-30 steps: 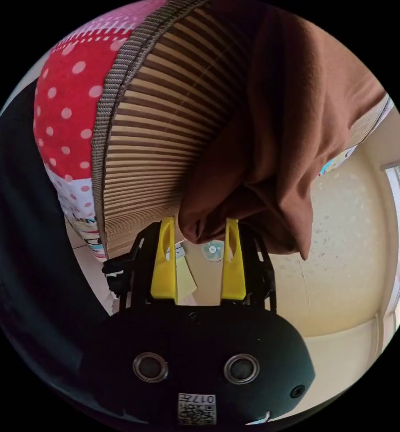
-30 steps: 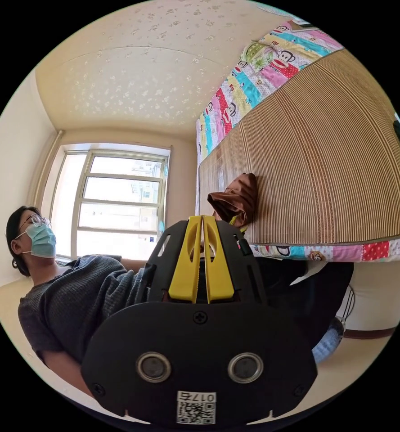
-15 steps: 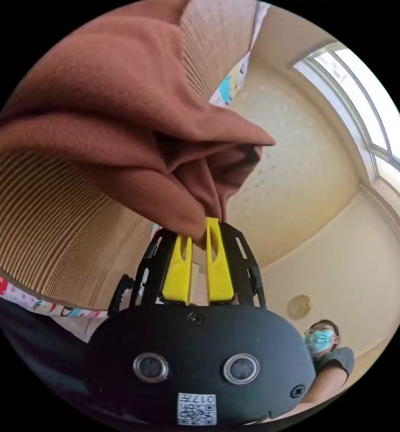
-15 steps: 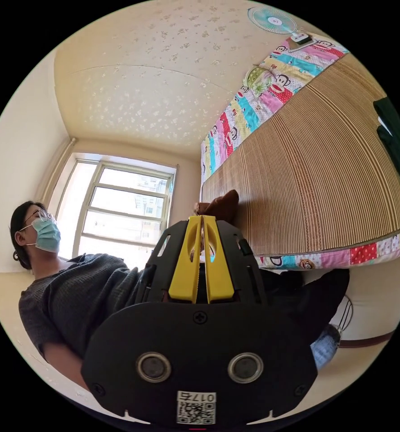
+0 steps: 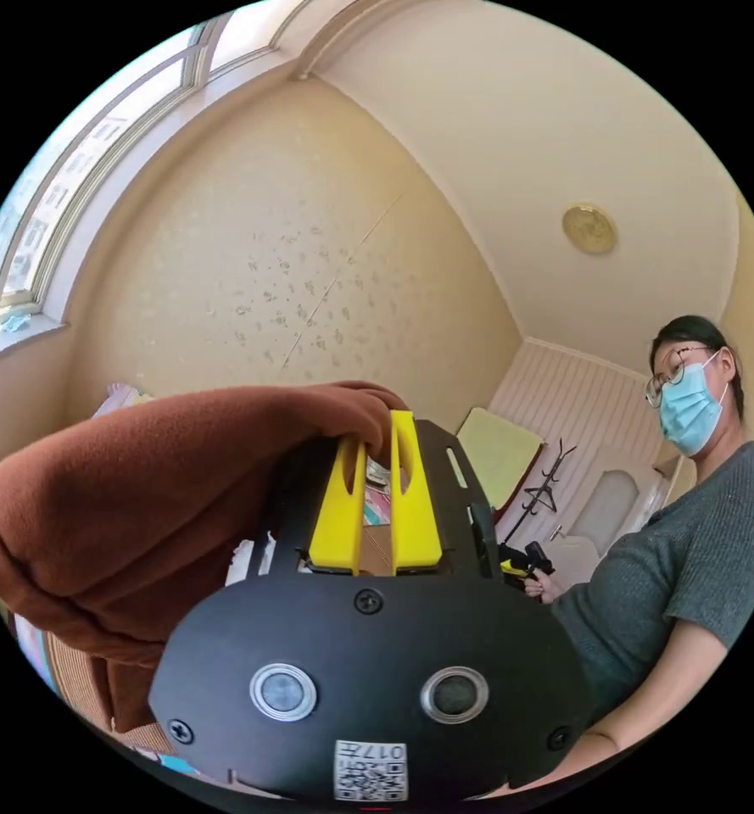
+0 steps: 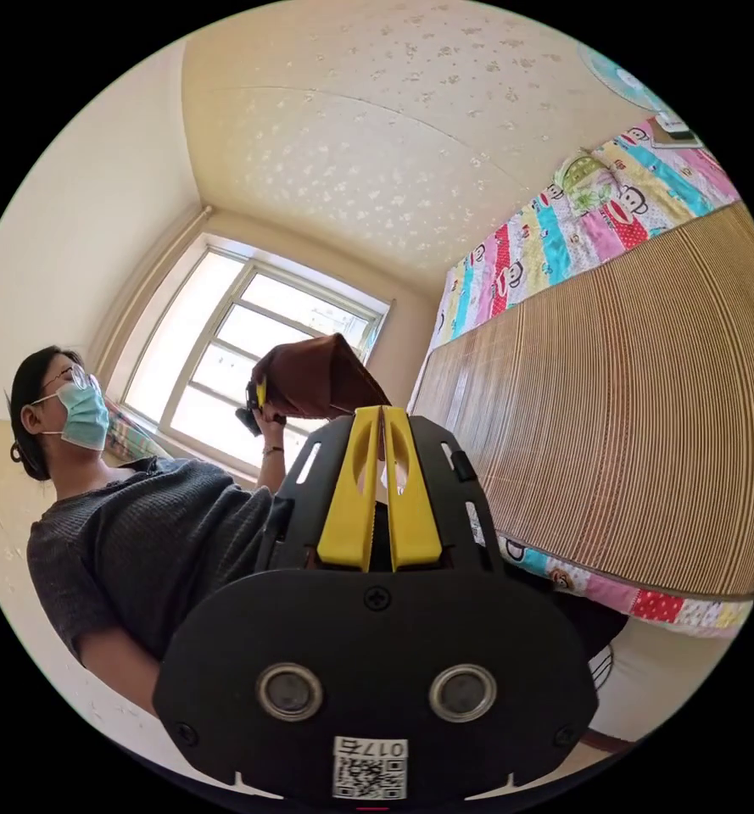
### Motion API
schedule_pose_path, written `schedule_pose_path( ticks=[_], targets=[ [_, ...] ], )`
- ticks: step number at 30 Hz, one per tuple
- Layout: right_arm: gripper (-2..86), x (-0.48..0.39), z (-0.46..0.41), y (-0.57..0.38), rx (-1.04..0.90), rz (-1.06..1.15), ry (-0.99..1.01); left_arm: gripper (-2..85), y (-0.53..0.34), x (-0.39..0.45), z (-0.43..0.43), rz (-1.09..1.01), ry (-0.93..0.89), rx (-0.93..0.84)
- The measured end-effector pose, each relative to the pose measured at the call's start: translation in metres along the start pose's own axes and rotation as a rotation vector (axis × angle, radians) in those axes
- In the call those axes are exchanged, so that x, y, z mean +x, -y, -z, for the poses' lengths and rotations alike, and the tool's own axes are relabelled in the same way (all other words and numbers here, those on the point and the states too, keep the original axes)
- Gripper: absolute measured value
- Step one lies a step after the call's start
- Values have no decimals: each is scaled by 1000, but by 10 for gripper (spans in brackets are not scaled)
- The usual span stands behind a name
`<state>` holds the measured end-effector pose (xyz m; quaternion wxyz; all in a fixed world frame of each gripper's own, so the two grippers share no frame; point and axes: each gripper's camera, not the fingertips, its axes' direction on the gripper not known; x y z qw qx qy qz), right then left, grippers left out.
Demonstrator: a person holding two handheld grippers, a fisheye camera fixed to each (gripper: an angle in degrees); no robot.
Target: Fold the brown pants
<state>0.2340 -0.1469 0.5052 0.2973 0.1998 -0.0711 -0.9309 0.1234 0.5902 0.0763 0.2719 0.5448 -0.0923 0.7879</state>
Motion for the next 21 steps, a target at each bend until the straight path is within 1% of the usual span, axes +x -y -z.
schedule_pose_path(
  ticks=[2,4,6,7,8,10,13,15,17,19,20,21],
  targets=[
    [79,-21,-24,12,-73,82,3,50,7,48,-12,-83,-21,9],
    [118,-45,-44,20,-100,176,9,50,10,84,-27,-79,-63,34],
    [136,-70,-64,27,-102,282,97,50,12,125,-54,-24,-109,34],
    [143,-83,-81,33,-118,340,200,50,11,134,-61,-13,-120,26],
    [151,-94,-103,41,-160,381,301,50,8,155,-78,-1,-141,3],
    [165,-107,-139,53,-222,412,388,50,1,188,-105,3,-167,-49],
    [182,-127,-191,62,-247,464,368,50,-17,233,-151,11,-243,-145],
    [184,-139,-214,62,-263,483,409,51,-29,260,-185,7,-341,-238],
    [140,-159,-227,50,-291,553,527,52,-37,273,-208,8,-402,-291],
    [93,-171,-224,40,-275,594,505,52,-44,280,-226,23,-417,-324],
    [66,-177,-219,37,-254,602,468,53,-46,281,-235,31,-397,-347],
    [57,-181,-217,35,-248,610,448,54,-47,279,-242,50,-356,-365]
  ],
)
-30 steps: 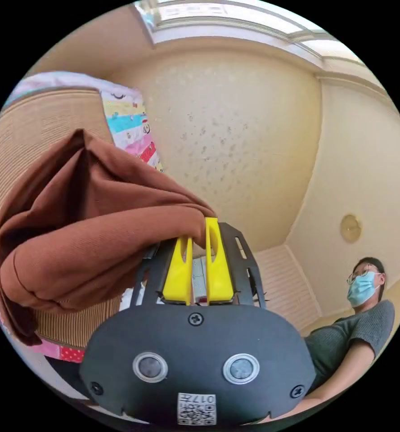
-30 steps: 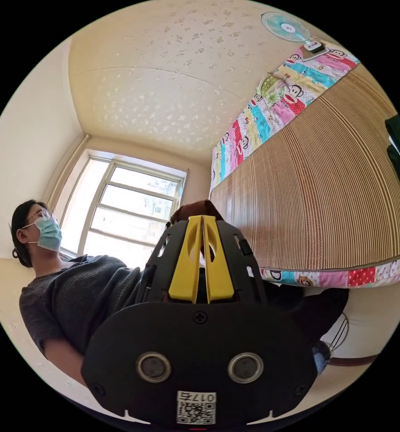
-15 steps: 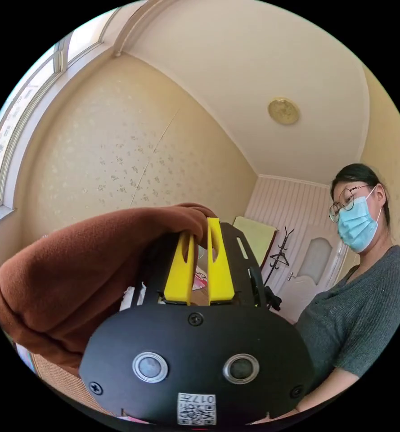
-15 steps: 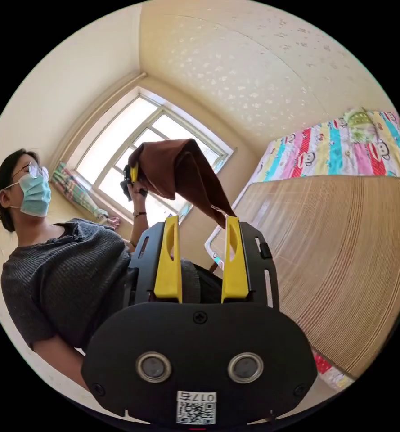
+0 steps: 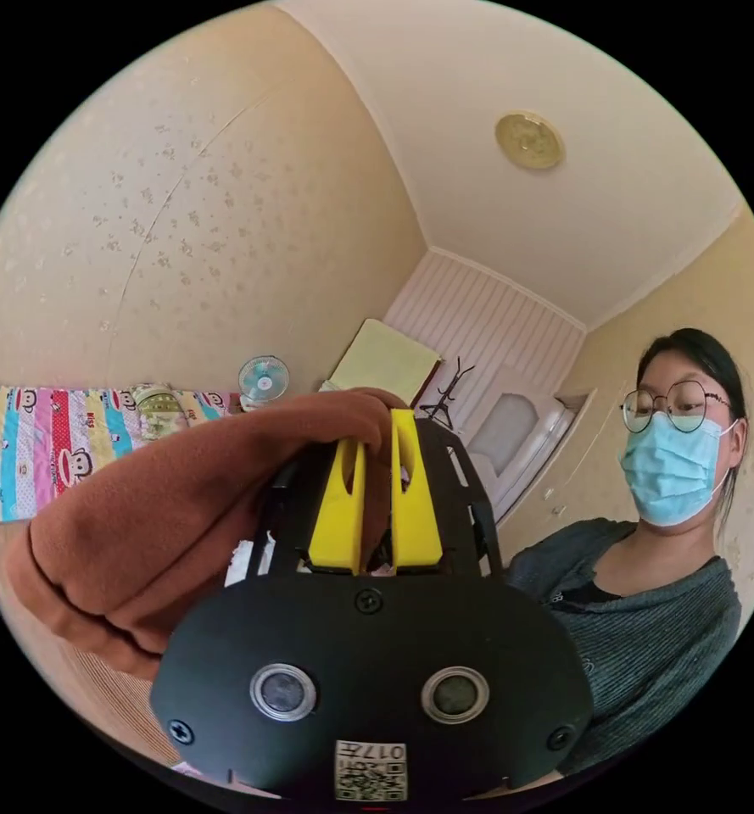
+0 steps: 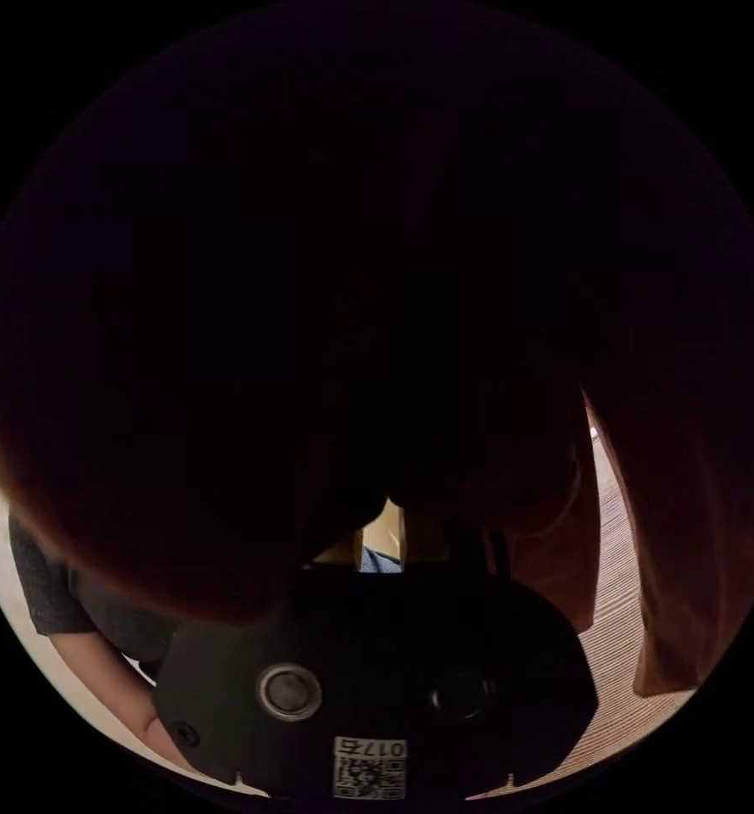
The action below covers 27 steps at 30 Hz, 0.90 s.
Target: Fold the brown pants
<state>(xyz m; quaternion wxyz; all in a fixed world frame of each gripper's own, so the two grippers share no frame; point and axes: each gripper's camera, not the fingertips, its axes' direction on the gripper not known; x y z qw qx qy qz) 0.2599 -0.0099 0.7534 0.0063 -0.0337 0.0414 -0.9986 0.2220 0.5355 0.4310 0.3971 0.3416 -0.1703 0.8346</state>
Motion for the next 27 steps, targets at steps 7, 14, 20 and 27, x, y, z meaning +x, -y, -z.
schedule_pose_path(
  ticks=[7,14,20,27],
  targets=[
    [5,-74,-24,29,-177,207,-396,56,-11,-81,-17,334,-163,47],
    [1,-93,-17,20,-66,203,-495,56,-17,-120,-53,439,-127,-100],
    [-2,-80,-22,14,77,154,-463,56,-5,-135,-80,375,-96,-240],
    [-1,-102,-62,50,47,248,-607,55,-9,-179,-60,399,-407,-183]
  ],
)
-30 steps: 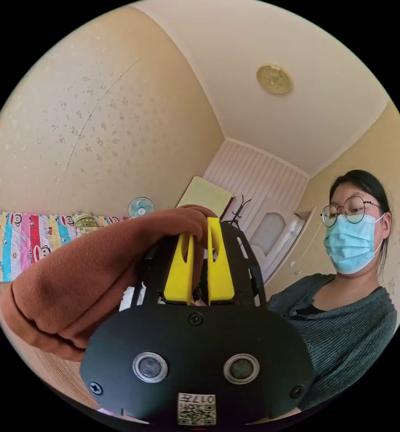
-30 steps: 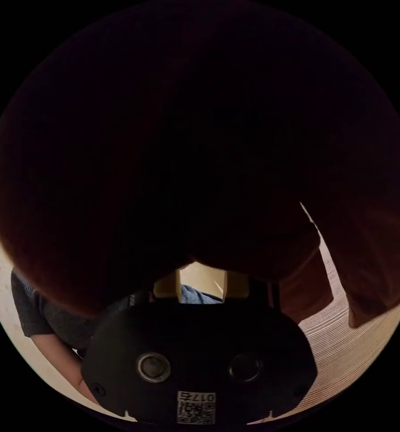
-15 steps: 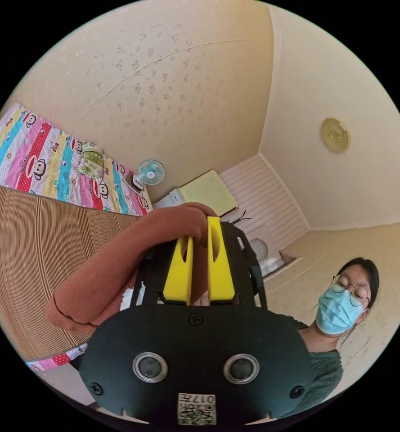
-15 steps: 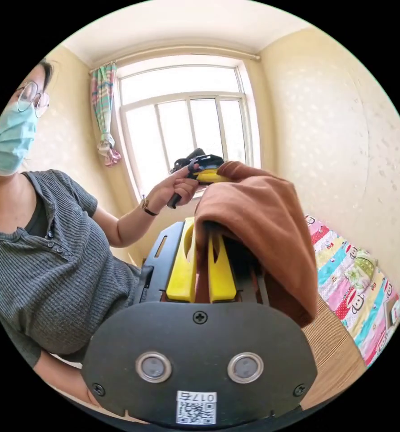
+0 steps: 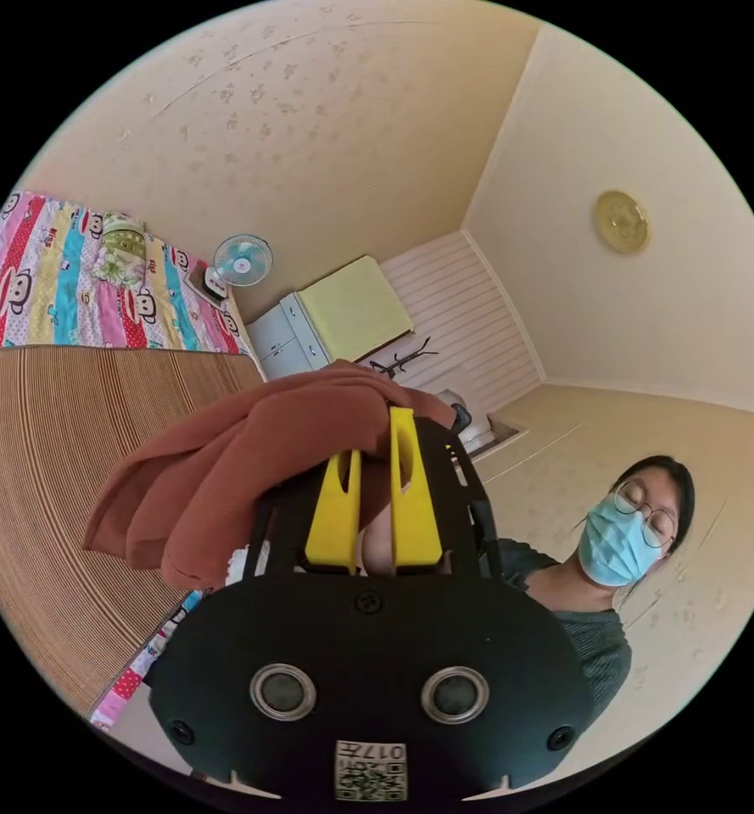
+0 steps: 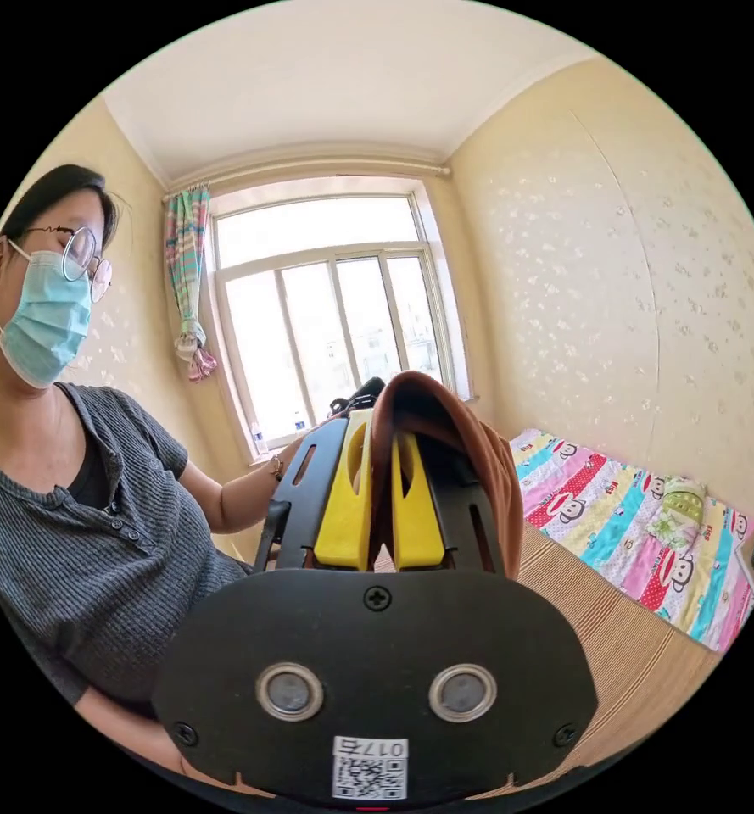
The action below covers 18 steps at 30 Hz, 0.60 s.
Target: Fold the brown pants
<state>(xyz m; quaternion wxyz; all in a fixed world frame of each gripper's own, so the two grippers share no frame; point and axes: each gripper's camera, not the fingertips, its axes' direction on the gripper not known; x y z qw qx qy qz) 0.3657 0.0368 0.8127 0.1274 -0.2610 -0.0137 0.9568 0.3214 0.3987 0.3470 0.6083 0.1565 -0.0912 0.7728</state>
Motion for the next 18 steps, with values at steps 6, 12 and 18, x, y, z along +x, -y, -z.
schedule_pose_path(
  ticks=[6,12,18],
  targets=[
    [0,-10,-44,23,-147,70,-10,56,-11,-46,37,139,-236,68],
    [1,24,-72,10,-197,-74,0,58,-11,-89,64,333,-291,40],
    [0,66,-49,-10,-38,-280,-164,66,-37,-141,79,556,-616,127]
  ],
)
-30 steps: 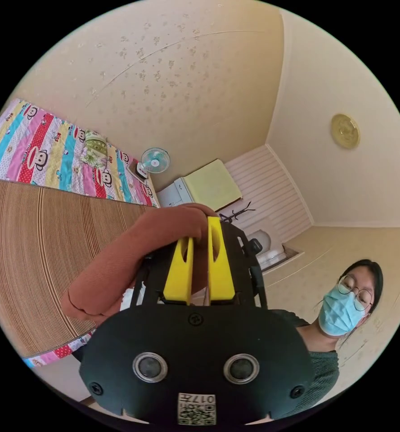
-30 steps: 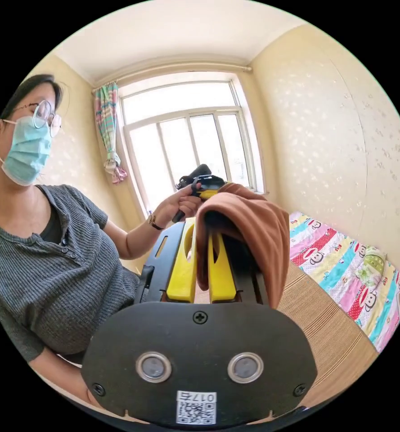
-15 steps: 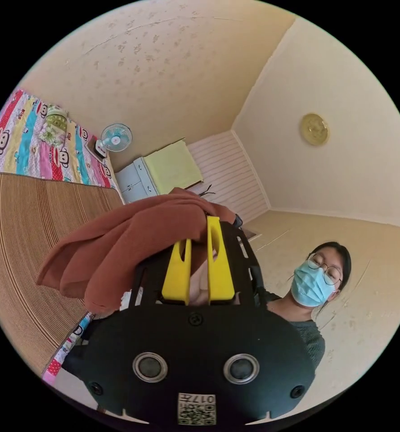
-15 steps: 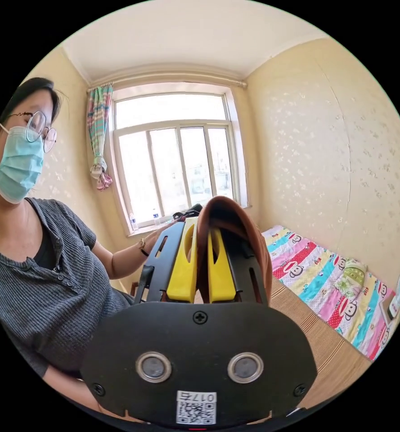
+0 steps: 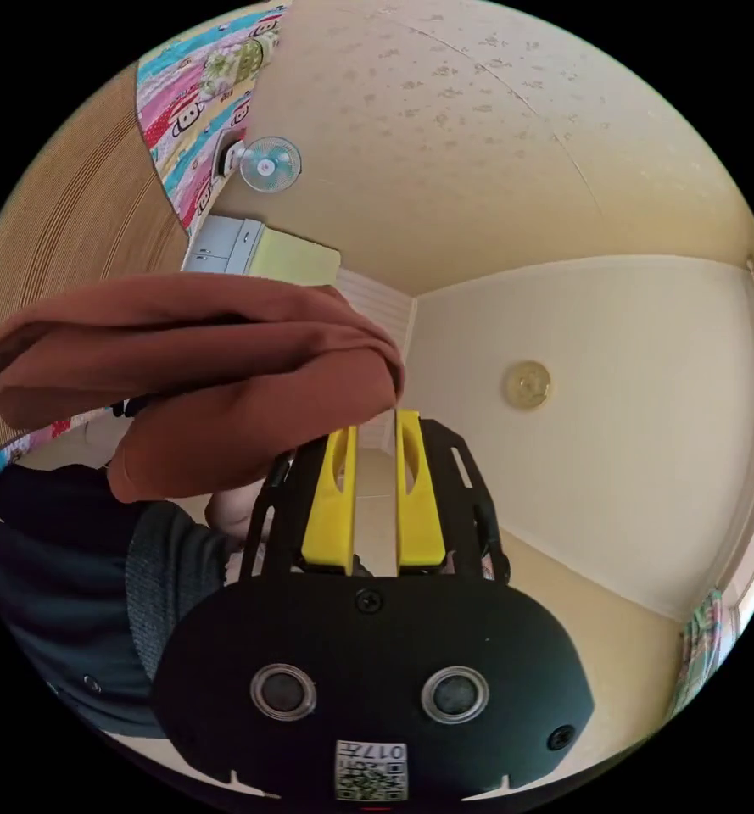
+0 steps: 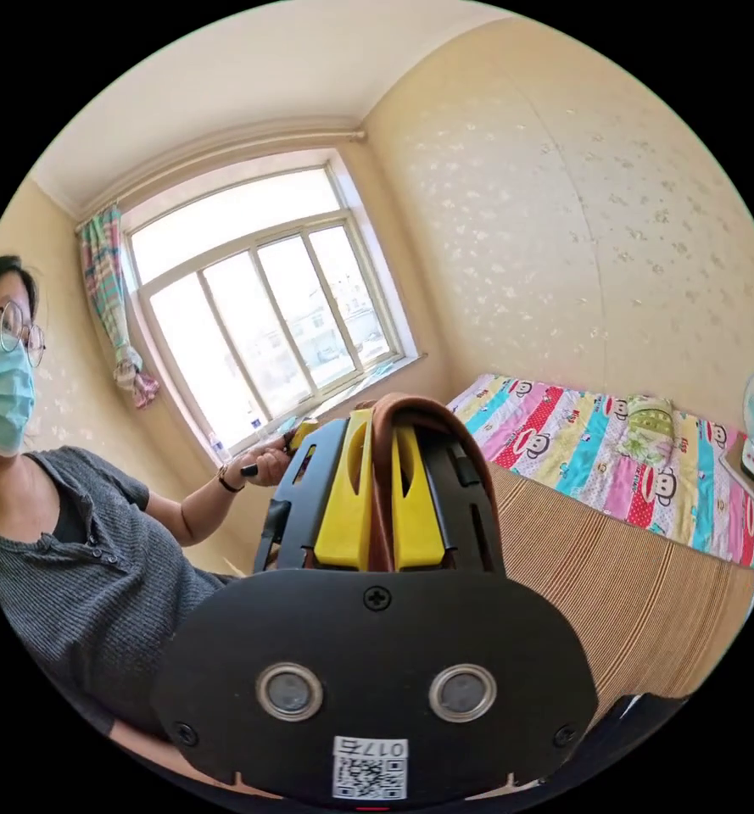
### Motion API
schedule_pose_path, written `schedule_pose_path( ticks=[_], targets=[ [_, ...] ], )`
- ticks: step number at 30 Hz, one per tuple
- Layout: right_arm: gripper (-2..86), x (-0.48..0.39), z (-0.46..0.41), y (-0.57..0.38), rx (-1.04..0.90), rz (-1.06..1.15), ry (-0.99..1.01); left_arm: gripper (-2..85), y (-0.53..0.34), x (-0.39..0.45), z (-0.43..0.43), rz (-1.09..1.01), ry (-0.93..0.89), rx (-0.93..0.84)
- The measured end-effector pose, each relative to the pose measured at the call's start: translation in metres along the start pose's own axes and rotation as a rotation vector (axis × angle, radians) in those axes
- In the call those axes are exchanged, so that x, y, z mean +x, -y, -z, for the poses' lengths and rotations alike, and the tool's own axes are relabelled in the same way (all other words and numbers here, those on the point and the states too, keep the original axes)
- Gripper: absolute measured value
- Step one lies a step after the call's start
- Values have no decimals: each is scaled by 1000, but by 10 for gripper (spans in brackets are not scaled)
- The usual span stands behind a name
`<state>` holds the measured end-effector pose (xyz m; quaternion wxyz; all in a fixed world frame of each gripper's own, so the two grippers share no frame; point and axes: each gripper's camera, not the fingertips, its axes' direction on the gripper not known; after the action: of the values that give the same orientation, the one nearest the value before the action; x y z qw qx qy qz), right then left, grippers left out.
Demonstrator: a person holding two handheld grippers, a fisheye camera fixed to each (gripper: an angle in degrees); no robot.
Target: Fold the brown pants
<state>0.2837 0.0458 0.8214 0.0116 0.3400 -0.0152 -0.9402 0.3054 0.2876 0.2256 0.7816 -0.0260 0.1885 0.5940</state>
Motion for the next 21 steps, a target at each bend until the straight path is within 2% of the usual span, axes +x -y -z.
schedule_pose_path(
  ticks=[2,4,6,8,9,10,12,15,19,21],
  targets=[
    [0,8,14,0,49,-17,-9,66,-6,12,24,-70,83,56],
    [0,-2,16,5,47,4,-94,71,-17,29,44,-156,303,122],
    [1,-15,11,14,40,0,-215,92,-30,45,46,-254,712,154],
    [1,-30,4,25,69,-34,-326,118,-36,38,30,-288,919,121],
    [1,-34,1,28,74,-33,-351,132,-36,24,16,-306,943,66],
    [1,-43,-5,34,78,-30,-393,137,-35,16,9,-311,923,33],
    [2,-56,-16,46,71,-40,-434,162,-24,-25,-17,-294,734,-84],
    [2,-73,-31,62,50,-46,-472,190,-8,-66,-48,-270,503,-160],
    [4,-78,-36,71,34,-86,-459,189,1,-89,-73,-278,170,-122],
    [6,-73,-32,68,43,-110,-462,166,1,-88,-75,-287,5,-43]
  ],
)
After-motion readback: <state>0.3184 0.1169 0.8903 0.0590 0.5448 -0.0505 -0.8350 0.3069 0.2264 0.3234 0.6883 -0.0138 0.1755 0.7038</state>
